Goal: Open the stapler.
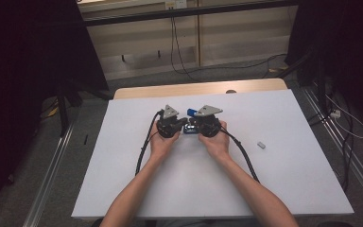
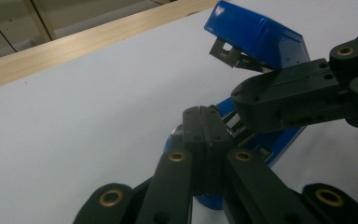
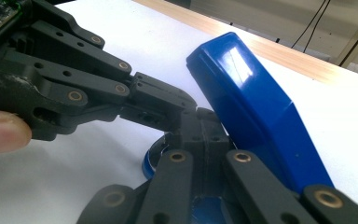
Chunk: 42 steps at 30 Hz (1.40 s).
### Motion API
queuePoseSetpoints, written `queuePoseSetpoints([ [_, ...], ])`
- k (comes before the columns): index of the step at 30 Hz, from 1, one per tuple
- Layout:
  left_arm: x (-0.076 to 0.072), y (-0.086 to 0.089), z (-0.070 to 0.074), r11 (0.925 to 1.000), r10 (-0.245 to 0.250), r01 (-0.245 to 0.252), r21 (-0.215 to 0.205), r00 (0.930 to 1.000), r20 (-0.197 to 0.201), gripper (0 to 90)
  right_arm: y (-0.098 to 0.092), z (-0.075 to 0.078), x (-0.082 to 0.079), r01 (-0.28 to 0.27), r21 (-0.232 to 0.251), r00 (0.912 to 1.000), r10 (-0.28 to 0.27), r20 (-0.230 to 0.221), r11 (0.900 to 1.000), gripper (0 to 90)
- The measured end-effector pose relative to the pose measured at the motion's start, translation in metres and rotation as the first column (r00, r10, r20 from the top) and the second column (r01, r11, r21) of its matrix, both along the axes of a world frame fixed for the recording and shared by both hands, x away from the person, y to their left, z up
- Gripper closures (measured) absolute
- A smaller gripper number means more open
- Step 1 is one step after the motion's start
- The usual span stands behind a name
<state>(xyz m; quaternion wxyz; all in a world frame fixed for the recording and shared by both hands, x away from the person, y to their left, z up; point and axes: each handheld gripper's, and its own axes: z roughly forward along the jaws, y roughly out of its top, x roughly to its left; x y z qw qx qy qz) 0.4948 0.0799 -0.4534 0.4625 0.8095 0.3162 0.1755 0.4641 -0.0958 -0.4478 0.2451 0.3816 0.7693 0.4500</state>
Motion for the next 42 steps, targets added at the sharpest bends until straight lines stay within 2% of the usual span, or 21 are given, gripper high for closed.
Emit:
queuePoseSetpoints([
  [11, 0.0, -0.001, 0.0, 1.0, 0.005, -0.005, -0.001, 1.0, -0.001, 90.0, -0.002, 0.005, -0.001, 0.029, 0.01, 0.9996, -0.029, 0.003, 1.0, 90.0],
  [14, -0.001, -0.002, 0.001, 0.9997, 0.001, -0.001, 0.023, 0.9999, 0.015, 90.0, -0.002, 0.006, -0.001, 0.031, 0.011, 0.9995, -0.031, 0.004, 0.999, 90.0],
  [20, -0.001, -0.001, 0.001, 0.9999, 0.004, -0.004, 0.016, 1.0, 0.006, 90.0, -0.004, 0.008, -0.002, 0.036, 0.01, 0.9993, -0.036, 0.006, 0.999, 90.0],
  [22, -0.001, -0.001, 0.0, 1.0, 0.008, -0.008, 0.002, 1.0, 0.001, 90.0, -0.005, 0.009, -0.001, 0.04, 0.01, 0.9992, -0.04, 0.01, 0.999, 90.0],
  [42, 0.001, 0.001, -0.001, 0.9998, 0.005, -0.005, -0.019, 0.9999, -0.012, 90.0, -0.009, 0.014, -0.003, 0.058, 0.01, 0.9983, -0.058, 0.013, 0.998, 90.0],
])
